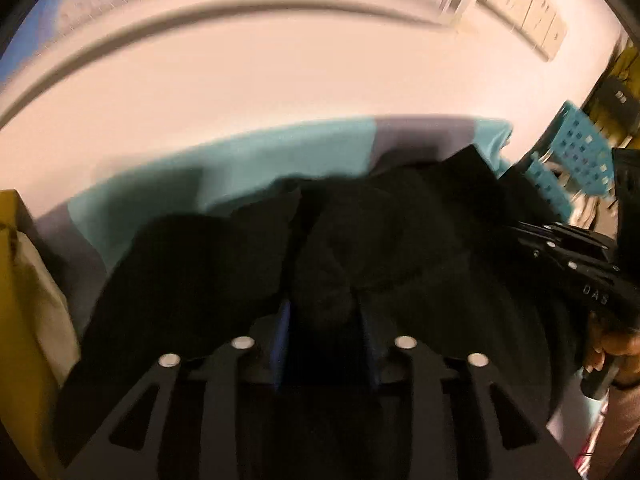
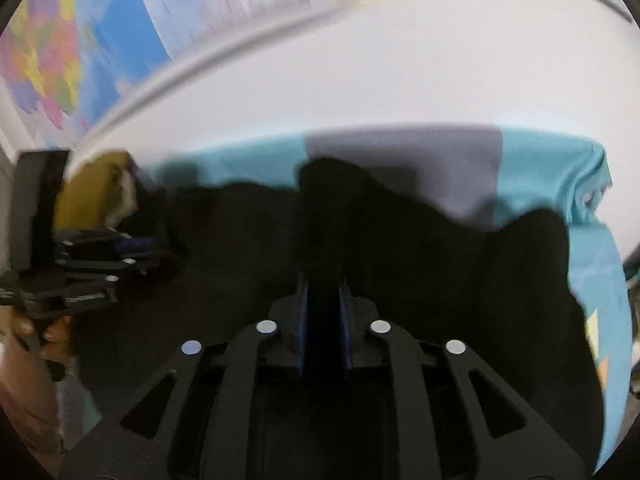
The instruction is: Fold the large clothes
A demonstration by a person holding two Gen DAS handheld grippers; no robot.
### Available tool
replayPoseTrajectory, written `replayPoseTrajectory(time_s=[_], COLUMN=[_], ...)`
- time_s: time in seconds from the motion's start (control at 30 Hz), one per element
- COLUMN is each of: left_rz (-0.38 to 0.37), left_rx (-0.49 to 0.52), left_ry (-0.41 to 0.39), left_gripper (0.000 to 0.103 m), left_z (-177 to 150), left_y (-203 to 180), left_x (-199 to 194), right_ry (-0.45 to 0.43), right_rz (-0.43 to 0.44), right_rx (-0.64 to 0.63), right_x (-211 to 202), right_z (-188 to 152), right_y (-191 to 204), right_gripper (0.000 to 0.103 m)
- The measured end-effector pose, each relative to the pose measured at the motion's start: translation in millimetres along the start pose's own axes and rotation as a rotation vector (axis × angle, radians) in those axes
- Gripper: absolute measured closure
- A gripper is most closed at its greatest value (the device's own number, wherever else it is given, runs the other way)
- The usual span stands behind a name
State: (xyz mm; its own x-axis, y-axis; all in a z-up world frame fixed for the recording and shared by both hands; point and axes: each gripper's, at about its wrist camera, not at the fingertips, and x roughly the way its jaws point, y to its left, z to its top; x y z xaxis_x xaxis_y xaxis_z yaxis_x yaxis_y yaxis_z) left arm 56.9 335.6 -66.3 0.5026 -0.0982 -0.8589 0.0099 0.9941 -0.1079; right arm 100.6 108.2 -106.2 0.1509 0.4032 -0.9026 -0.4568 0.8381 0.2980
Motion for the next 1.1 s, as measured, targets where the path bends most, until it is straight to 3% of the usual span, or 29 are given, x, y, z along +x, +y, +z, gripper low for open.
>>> replayPoseTrajectory(time_s=[0.1, 0.17, 0.2, 0.27, 0.37, 0.47, 0.53, 0.67, 0.73, 0.77, 0.9, 0.97, 1.0, 1.03, 1.07, 1.1], left_rz=[0.009, 0.020, 0.044, 0.053, 0.027, 0.038, 0.048, -0.027, -0.055, -0.061, -0.029, -0.049, -0.077, -0.096, -0.139, -0.150], left_rx=[0.002, 0.005, 0.008, 0.027, 0.018, 0.007, -0.022, -0.136, -0.179, -0.195, -0.198, -0.202, -0.207, -0.219, -0.236, -0.235], left_ry=[-0.033, -0.095, -0.162, -0.245, -0.302, -0.301, -0.284, -0.236, -0.224, -0.225, -0.212, -0.221, -0.230, -0.230, -0.226, -0.230], left_gripper=[0.061, 0.042, 0.040, 0.030, 0.028, 0.025, 0.025, 0.024, 0.018, 0.008, 0.007, 0.007, 0.009, 0.021, 0.041, 0.049], left_z=[-2, -8, -16, -38, -76, -117, -141, -175, -173, -171, -158, -152, -150, -150, -149, -150], left_y=[0, 1, 4, 13, 27, 38, 41, 60, 60, 60, 53, 49, 47, 46, 43, 39], left_x=[-9, -29, -48, -78, -115, -132, -134, -123, -112, -106, -86, -82, -82, -82, -81, -82], right_ry=[0.018, -0.005, -0.032, -0.104, -0.199, -0.272, -0.260, -0.200, -0.183, -0.179, -0.180, -0.189, -0.185, -0.180, -0.177, -0.180], right_rz=[0.002, 0.036, 0.042, 0.093, 0.128, 0.106, 0.076, 0.079, 0.113, 0.119, 0.119, 0.113, 0.102, 0.093, 0.112, 0.134], right_rx=[0.000, 0.032, 0.047, 0.056, 0.077, 0.138, 0.184, 0.315, 0.356, 0.346, 0.308, 0.275, 0.249, 0.230, 0.226, 0.231], right_x=[-2, -16, -28, -58, -108, -152, -160, -153, -144, -141, -123, -116, -111, -108, -107, -109], right_z=[-4, -5, -5, -10, -30, -67, -91, -132, -145, -146, -143, -136, -131, -128, -127, -125], right_y=[-5, -11, -14, -18, -36, -67, -87, -109, -116, -113, -104, -97, -90, -87, -86, -86], right_gripper=[0.081, 0.070, 0.064, 0.061, 0.046, 0.027, 0.015, 0.013, 0.013, 0.013, 0.010, 0.012, 0.026, 0.050, 0.063, 0.074])
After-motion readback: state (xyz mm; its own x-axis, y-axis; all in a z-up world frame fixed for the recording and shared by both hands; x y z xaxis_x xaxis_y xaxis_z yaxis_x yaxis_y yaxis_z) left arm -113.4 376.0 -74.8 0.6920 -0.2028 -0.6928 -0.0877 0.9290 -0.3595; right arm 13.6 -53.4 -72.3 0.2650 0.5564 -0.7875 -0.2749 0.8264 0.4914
